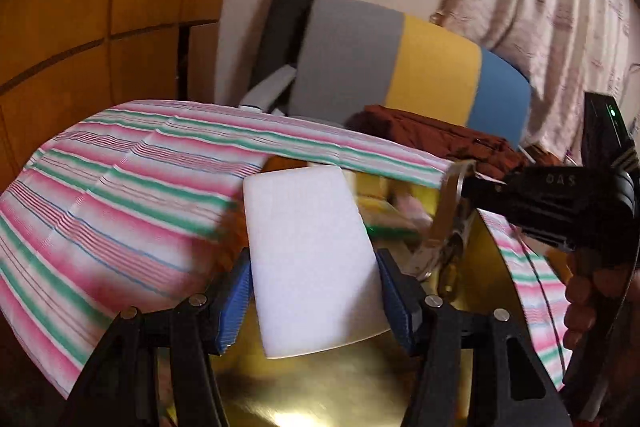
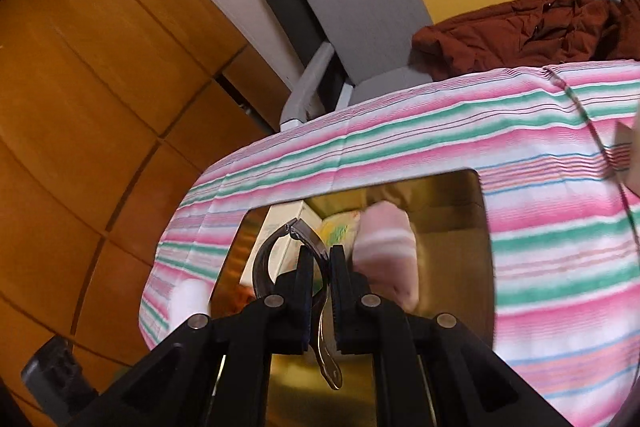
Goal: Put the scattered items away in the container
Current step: 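Carry the white sponge with the left tool while the right tool carries the clip to the tray, then open both tools to drop the sponge and clip into the gold tray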
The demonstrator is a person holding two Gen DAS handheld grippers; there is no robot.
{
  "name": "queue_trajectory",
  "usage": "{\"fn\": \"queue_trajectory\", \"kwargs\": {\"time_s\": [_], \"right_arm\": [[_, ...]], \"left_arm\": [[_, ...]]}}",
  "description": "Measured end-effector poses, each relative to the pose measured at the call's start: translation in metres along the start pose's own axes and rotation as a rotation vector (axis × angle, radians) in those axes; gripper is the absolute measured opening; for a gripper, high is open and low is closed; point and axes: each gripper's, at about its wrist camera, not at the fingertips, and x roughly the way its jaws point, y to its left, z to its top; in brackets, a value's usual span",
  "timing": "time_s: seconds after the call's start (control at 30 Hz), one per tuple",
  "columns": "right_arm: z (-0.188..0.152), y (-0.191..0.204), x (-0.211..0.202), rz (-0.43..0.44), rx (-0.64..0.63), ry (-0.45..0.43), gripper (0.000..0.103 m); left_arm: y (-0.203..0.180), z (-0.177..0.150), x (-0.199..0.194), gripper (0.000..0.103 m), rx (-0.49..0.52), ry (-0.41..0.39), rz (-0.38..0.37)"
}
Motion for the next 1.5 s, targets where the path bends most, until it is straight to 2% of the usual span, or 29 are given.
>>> {"fn": "queue_trajectory", "kwargs": {"time_s": [0.1,0.23,0.3,0.37,0.43,0.47,0.5,0.6,0.73,0.83,0.9,1.1,1.23,1.5], "right_arm": [[0.014,0.002,0.018,-0.024,0.002,-0.002,0.009],[0.024,-0.003,0.043,-0.073,0.013,0.034,0.014],[0.026,-0.01,0.053,-0.088,0.021,0.069,0.021],[0.023,-0.017,0.05,-0.103,0.03,0.062,0.05],[0.02,-0.022,0.038,-0.089,0.039,0.023,0.064],[0.018,-0.023,0.031,-0.079,0.037,0.003,0.066],[0.017,-0.022,0.027,-0.076,0.028,-0.006,0.066],[0.007,-0.02,0.011,-0.064,-0.002,-0.026,0.066],[-0.01,-0.023,-0.001,-0.035,0.018,-0.023,0.066],[-0.022,-0.026,-0.009,-0.017,0.031,-0.009,0.066],[-0.029,-0.028,-0.016,-0.003,0.033,-0.008,0.066],[-0.046,-0.036,-0.041,-0.002,0.029,-0.019,0.066],[-0.056,-0.049,-0.053,-0.011,0.056,-0.013,0.066],[-0.065,-0.074,-0.083,-0.048,0.094,-0.038,0.066]], "left_arm": [[0.013,0.014,0.024,0.063,-0.01,0.064,0.001],[0.026,0.02,0.052,0.067,-0.062,0.156,-0.037],[0.028,0.021,0.059,0.067,-0.077,0.187,-0.067],[0.029,0.021,0.058,0.068,-0.072,0.179,-0.055],[0.028,0.022,0.052,0.07,-0.067,0.136,-0.034],[0.028,0.023,0.049,0.072,-0.064,0.113,-0.027],[0.027,0.023,0.047,0.076,-0.06,0.102,-0.022],[0.026,0.028,0.048,0.076,-0.057,0.105,-0.009],[0.027,0.03,0.047,0.079,-0.089,0.085,-0.015],[0.021,0.035,0.051,0.081,-0.033,0.103,0.01],[0.017,0.038,0.046,0.081,-0.014,0.073,0.044],[0.017,0.038,0.022,0.081,-0.095,0.003,0.076],[0.0,0.019,0.01,0.081,-0.081,0.004,0.04],[-0.049,-0.021,0.009,0.08,-0.021,0.091,-0.05]]}}
